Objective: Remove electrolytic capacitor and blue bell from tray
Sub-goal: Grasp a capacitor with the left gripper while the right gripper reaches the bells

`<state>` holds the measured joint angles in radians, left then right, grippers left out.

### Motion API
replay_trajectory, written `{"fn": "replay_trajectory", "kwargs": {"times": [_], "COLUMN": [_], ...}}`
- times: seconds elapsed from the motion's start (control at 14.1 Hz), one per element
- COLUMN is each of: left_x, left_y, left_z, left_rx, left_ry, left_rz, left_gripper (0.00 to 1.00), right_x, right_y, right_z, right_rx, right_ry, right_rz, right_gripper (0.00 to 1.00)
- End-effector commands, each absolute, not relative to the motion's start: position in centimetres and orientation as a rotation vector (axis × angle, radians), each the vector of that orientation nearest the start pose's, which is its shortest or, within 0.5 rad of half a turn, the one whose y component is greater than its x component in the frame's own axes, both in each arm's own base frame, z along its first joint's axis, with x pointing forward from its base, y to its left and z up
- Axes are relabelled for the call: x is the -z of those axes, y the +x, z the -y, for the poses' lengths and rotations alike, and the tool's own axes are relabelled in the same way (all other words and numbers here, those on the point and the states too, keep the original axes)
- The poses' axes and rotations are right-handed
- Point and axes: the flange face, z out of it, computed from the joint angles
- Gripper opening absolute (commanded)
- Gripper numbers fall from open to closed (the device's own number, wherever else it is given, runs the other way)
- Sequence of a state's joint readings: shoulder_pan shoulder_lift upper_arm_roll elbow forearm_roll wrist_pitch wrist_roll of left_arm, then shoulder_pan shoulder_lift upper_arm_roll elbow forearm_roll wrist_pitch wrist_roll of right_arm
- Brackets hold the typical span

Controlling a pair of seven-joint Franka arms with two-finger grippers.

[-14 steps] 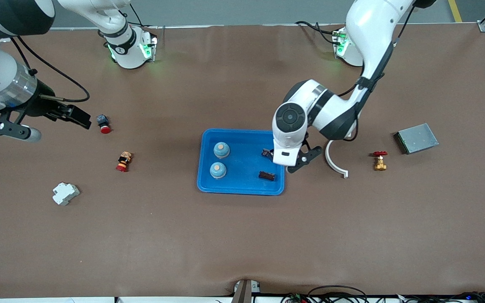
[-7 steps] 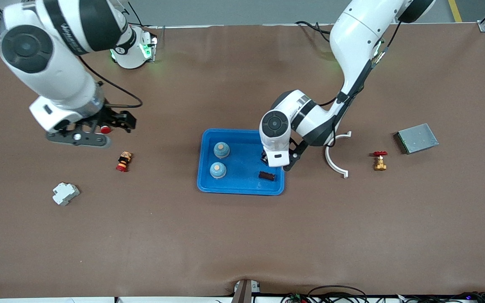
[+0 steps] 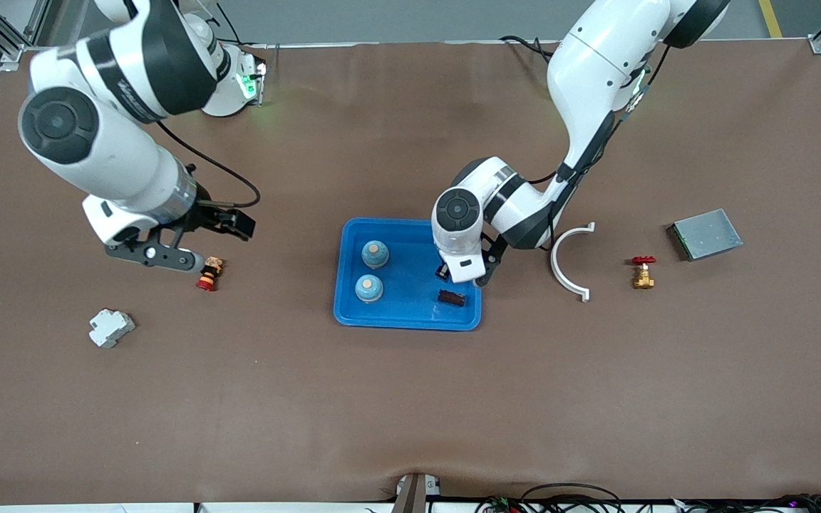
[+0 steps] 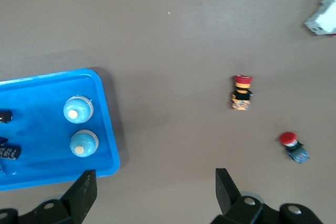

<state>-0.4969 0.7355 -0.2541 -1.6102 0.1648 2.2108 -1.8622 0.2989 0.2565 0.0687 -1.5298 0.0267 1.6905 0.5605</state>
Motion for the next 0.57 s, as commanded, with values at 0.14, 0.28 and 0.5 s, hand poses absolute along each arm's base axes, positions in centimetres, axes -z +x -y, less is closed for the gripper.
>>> {"fn": "replay_trajectory", "kwargs": {"times": [0.14,0.28,0.5], "left_x": [-18.2,-18.1,-18.3], "left_y": [51.2,51.1,51.1], "left_z": [44.6,44.6,44.7], "left_rx": [-0.090,-0.091,-0.089], "left_ry": [-2.619,-2.617,-2.621], "left_rz": [1.582,1.581,1.581], "left_gripper": [0.76,0.63,0.26], "right_x": [-46.1,-44.3,-41.9], "right_y": [58.4,57.9,57.7], "right_z": [-27.7,-30.0,-32.1], "right_rx": [-0.128,-0.145,-0.156], "right_ry": [-3.083,-3.084,-3.085], "right_rz": [-0.424,-0.480,-0.506], "right_gripper": [1.00,1.00,1.00]}}
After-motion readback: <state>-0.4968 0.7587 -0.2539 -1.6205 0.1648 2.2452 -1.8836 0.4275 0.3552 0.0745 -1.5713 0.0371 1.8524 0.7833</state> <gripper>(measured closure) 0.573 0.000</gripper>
